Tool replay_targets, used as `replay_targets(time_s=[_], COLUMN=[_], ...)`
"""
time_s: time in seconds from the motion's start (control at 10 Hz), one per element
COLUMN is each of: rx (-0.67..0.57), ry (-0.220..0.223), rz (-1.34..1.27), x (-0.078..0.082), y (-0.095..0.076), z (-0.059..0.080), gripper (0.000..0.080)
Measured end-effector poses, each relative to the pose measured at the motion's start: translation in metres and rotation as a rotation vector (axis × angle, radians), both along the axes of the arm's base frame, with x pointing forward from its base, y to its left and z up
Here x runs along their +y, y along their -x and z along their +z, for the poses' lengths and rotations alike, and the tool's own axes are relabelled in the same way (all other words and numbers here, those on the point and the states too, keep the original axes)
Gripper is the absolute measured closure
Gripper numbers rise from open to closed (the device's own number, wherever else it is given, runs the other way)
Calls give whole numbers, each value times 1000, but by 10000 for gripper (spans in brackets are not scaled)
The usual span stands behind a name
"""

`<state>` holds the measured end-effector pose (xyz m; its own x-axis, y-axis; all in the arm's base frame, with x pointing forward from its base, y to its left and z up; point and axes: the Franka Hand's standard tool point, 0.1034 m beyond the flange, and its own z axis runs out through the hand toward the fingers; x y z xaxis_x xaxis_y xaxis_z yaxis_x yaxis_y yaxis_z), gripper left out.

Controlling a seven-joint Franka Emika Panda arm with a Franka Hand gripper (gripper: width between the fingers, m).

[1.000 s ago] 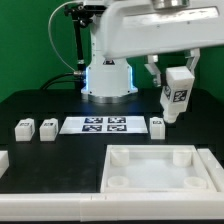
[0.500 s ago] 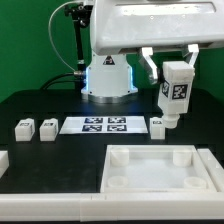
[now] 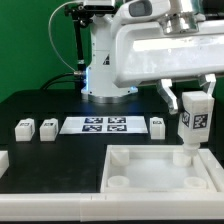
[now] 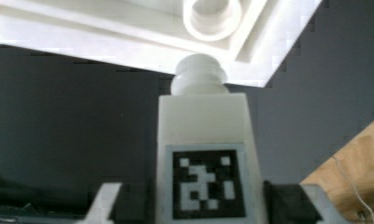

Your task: Assemble one leg

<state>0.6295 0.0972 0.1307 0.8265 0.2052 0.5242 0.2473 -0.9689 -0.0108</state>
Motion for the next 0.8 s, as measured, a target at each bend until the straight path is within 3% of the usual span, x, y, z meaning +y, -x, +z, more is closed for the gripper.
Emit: replay_targets(time_s=[0.2, 0.6, 0.8], rx=[-2, 11, 16], ry=[-1, -5, -6], rz=[-6, 5, 6], x=[-2, 8, 9], y=[1, 8, 9], z=[-12, -35, -40], gripper=[509, 509, 509])
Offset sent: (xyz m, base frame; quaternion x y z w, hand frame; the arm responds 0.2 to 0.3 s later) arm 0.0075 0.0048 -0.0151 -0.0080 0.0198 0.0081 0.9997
